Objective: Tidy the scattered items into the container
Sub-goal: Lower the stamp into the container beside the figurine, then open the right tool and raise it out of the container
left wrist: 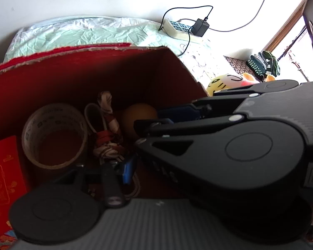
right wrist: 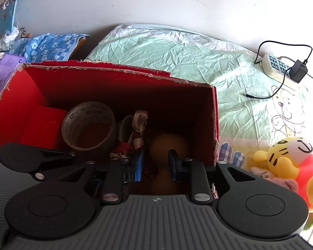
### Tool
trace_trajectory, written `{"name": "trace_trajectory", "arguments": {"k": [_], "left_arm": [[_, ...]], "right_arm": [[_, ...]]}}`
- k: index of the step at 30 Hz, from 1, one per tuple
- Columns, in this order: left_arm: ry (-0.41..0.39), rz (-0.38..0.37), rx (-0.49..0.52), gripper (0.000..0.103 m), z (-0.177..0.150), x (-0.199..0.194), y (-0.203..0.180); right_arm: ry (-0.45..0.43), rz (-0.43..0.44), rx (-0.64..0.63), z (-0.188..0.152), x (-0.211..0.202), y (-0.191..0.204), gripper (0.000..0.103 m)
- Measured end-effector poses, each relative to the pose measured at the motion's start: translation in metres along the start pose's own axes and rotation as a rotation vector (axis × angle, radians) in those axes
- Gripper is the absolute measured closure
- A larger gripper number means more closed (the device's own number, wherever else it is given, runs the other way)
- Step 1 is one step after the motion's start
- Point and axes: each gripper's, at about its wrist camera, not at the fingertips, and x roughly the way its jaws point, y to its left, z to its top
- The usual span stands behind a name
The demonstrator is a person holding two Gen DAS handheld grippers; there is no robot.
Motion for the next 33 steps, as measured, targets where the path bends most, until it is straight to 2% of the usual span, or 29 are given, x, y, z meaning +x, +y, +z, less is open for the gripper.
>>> {"name": "trace_trajectory", "arguments": {"k": [11, 17, 20, 21, 25, 29, 33], "left_arm": [[-0.005, 0.007, -0.002, 0.067, -0.001, -0.002, 0.002], [-0.014, 0.016, 0.012, 0.066, -0.003, -0.004, -0.001], [-0.031, 0.054, 0.021, 0.056, -0.006, -0.010, -0.003], [-0.036, 0.071, 0.022, 0.049, -0.006, -0.012, -0.004], [-0.058, 0.133, 0.028, 0.033, -0.008, -0.023, -0.005], [-0.083, 0.181, 0.026, 0.028, -0.011, -0.033, -0.006], [-0.106, 0.239, 0.030, 0.019, -0.012, -0.043, -0.008]], "right_arm": [[-0.029, -0.021, 0.018, -0.002, 0.000, 0.003, 0.077], [-0.047, -0.030, 0.059, -0.007, -0.005, 0.002, 0.072], [-0.052, -0.019, 0.103, -0.010, -0.010, 0.000, 0.067], [-0.056, -0.013, 0.122, -0.011, -0.012, -0.001, 0.064], [-0.077, -0.014, 0.153, -0.014, -0.019, 0.002, 0.061], [-0.092, 0.005, 0.180, -0.016, -0.025, 0.007, 0.060], [-0.113, 0.018, 0.193, -0.018, -0.033, 0.012, 0.057]]}}
